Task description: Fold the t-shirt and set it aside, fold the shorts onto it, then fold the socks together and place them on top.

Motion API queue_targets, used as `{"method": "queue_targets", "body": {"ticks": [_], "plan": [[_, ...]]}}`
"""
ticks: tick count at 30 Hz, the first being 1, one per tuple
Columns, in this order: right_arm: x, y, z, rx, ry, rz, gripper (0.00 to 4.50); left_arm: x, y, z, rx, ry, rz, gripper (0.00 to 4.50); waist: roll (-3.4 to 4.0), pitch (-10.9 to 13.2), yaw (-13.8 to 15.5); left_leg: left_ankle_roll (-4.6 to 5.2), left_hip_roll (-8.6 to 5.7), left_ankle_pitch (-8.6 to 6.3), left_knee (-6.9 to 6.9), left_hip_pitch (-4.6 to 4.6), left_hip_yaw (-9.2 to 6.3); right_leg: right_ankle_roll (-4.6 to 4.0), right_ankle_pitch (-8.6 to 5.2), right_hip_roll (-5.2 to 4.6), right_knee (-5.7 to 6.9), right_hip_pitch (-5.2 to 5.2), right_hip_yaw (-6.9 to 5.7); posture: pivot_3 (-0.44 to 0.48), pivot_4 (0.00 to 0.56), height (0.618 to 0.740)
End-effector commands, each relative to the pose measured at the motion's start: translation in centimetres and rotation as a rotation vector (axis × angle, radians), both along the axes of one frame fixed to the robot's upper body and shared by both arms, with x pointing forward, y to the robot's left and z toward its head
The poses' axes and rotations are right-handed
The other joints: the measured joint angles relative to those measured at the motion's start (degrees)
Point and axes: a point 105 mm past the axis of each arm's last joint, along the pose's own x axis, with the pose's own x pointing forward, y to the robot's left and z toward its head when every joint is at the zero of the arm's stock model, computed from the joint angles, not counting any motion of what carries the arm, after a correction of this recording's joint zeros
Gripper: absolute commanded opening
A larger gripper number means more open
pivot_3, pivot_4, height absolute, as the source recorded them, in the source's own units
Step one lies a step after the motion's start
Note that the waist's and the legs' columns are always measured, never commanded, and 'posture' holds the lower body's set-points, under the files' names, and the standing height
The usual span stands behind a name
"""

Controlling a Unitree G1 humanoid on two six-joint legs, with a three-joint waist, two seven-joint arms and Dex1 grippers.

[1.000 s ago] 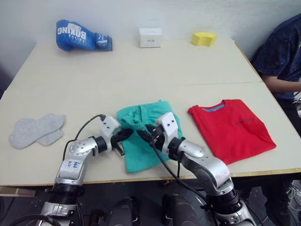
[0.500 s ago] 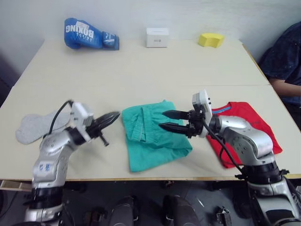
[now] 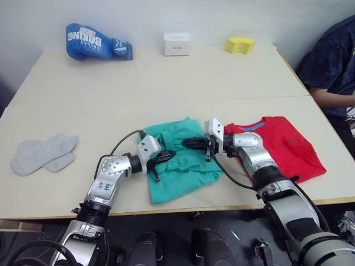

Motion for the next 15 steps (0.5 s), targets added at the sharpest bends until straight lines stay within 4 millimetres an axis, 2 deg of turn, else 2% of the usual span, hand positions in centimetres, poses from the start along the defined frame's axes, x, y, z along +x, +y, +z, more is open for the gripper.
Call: {"method": "queue_targets", "body": {"ticks": [1, 3, 6, 10, 13, 15], "plan": [[2.4, -0.7, 1.7, 0.046, -0.085, -0.164, 0.06, -0.6, 1.2, -2.5, 0.068, 0.074, 0.042, 0.00, 0.00, 0.00, -0.21, -0.02, 0.01, 0.00, -0.02, 0.05, -0.02, -0.01, -0.01, -0.01, 0.01, 0.04, 0.09, 0.000, 0.150, 0.740], [4.1, -1.9, 1.8, 0.081, -0.058, -0.326, 0.06, -0.8, 1.7, -3.7, 0.138, 0.077, 0.028, 0.00, 0.00, 0.00, -0.60, -0.11, -0.01, 0.01, -0.17, 0.26, -0.02, -0.07, -0.04, -0.04, -0.01, 0.17, 0.24, 0.000, 0.150, 0.740], [5.1, -3.0, 2.1, 0.122, -0.049, -0.431, 0.06, -0.6, 2.1, -3.7, 0.150, 0.065, 0.023, 0.00, 0.03, -0.02, -0.89, -0.55, -0.01, -0.16, -0.31, 0.50, -0.02, -0.20, -0.11, -0.07, 0.00, 0.32, 0.29, 0.000, 0.150, 0.740], [4.5, -3.8, 4.0, 0.228, -0.041, -0.360, 0.06, 0.4, 1.9, -0.9, 0.091, -0.046, 0.003, 0.00, 0.05, -0.01, -0.95, -0.60, 0.01, -0.13, -0.37, 0.59, -0.02, -0.26, -0.15, -0.06, 0.05, 0.37, 0.29, 0.000, 0.150, 0.740], [2.3, -3.9, 4.8, 0.240, -0.041, -0.187, 0.06, 2.1, 2.8, 2.0, 0.021, -0.103, 0.050, 0.00, 0.06, 0.00, -0.87, -0.39, 0.02, 0.00, -0.33, 0.56, -0.04, -0.26, -0.15, -0.06, 0.09, 0.37, 0.27, 0.000, 0.150, 0.740], [1.4, -3.8, 4.7, 0.234, -0.038, -0.140, 0.06, 2.6, 2.9, 2.6, 0.001, -0.099, 0.056, 0.00, 0.06, 0.00, -0.81, -0.25, 0.02, 0.05, -0.34, 0.52, -0.07, -0.26, -0.14, -0.06, 0.08, 0.36, 0.23, 0.000, 0.150, 0.740]]}}
